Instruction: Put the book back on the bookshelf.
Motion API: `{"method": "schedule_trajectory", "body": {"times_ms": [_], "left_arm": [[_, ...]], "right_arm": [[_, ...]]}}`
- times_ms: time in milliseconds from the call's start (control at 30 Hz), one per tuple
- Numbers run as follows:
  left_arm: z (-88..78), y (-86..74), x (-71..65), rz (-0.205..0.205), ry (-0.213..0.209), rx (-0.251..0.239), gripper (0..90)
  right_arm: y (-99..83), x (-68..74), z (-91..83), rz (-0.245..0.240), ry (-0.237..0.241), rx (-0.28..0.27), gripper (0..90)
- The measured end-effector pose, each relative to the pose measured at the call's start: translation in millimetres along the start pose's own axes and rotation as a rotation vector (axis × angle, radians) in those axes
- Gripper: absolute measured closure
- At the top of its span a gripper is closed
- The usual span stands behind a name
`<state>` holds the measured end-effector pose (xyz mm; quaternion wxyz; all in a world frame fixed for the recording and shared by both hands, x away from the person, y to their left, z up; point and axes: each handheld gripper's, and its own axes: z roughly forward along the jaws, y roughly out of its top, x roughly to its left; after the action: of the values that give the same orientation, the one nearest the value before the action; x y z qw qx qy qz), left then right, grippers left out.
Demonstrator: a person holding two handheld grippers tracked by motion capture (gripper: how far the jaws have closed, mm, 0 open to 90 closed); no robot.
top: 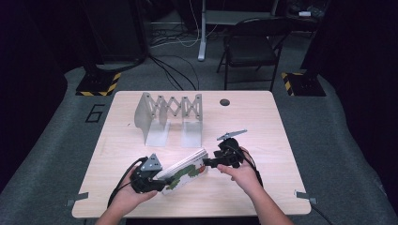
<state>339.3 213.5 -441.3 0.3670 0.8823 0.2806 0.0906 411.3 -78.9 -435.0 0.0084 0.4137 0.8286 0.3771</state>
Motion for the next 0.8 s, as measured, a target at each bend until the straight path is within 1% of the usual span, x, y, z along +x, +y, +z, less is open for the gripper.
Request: {"method": "schedule_trajectory", "body": {"times_ms": [33, 67, 133, 200, 233, 300, 333, 367, 400, 433, 467, 500, 533, 567, 600, 633, 700, 733, 767, 800], "left_arm": [[0.8, 1.9, -1.0, -0.003, 0.004, -0.002, 60.0], [1.5, 3.7, -1.4, -0.003, -0.004, 0.000, 60.0], [3.7, 6.5, -1.8, 0.000, 0.000, 0.007, 60.1], [6.3, 8.0, -3.2, -0.008, 0.002, 0.009, 60.5], [7.7, 8.7, -3.1, -0.003, 0.007, 0.008, 60.6], [9.4, 9.8, -3.7, -0.009, -0.001, 0.011, 60.7], [10.3, 10.2, -4.0, -0.008, 0.006, 0.010, 60.5], [10.7, 10.8, -3.4, -0.009, 0.000, 0.014, 60.2], [12.5, 10.7, -3.7, -0.019, 0.012, -0.001, 59.4], [12.7, 11.1, -3.2, -0.023, 0.002, 0.012, 58.6], [14.0, 11.2, -3.1, -0.027, 0.009, 0.008, 57.9], [14.9, 11.4, -2.7, -0.024, 0.002, 0.018, 57.9], [16.7, 11.3, -3.0, -0.027, 0.007, 0.014, 57.9], [17.8, 11.5, -2.9, -0.023, 0.009, 0.025, 57.9], [19.9, 11.1, -3.5, -0.029, 0.010, 0.018, 57.9], [20.3, 11.6, -3.2, -0.024, 0.008, 0.028, 58.0], [23.0, 11.4, -4.4, -0.022, 0.015, 0.025, 58.6], [22.9, 11.8, -4.4, -0.018, 0.014, 0.035, 59.6], [23.5, 11.7, -4.8, -0.016, 0.024, 0.032, 60.6], [23.7, 11.8, -4.6, -0.016, 0.020, 0.034, 60.8]], "right_arm": [[-0.1, 0.2, 0.2, 0.003, 0.003, -0.007, 35.6], [0.0, -0.3, -0.1, -0.002, 0.000, -0.003, 35.6], [0.1, -0.2, -0.4, 0.004, 0.002, -0.002, 35.5], [-0.2, -0.8, -0.2, 0.001, 0.003, 0.000, 35.6], [-0.4, -1.0, 0.0, -0.001, 0.000, 0.000, 35.5], [-0.5, -1.0, 0.4, 0.005, 0.001, -0.004, 35.5], [-0.4, -1.1, 0.4, 0.006, 0.000, -0.005, 35.5], [-0.3, -1.1, 0.4, 0.007, 0.000, -0.006, 35.6], [-0.4, -1.1, 0.6, 0.005, -0.003, -0.005, 35.6], [-0.2, -1.0, 0.5, 0.002, -0.001, -0.001, 35.6], [-0.1, -0.7, 0.7, 0.001, -0.001, 0.000, 35.6], [-0.2, -0.7, 1.0, 0.000, -0.003, 0.001, 35.6], [-0.3, 0.0, 1.3, 0.004, -0.002, 0.004, 35.6], [-0.5, 0.7, 1.7, 0.011, -0.002, 0.003, 35.6], [-0.7, 0.5, 2.1, 0.008, 0.000, 0.002, 35.6], [-0.7, 0.7, 2.3, 0.009, 0.000, 0.004, 35.5], [-0.7, 0.7, 2.5, 0.011, 0.000, 0.003, 35.5], [-0.7, 0.4, 2.5, 0.009, -0.001, 0.003, 35.5], [-0.6, -0.1, 2.2, 0.005, -0.003, 0.007, 35.5], [-0.7, -0.2, 2.3, 0.007, -0.003, 0.007, 35.5]]}}
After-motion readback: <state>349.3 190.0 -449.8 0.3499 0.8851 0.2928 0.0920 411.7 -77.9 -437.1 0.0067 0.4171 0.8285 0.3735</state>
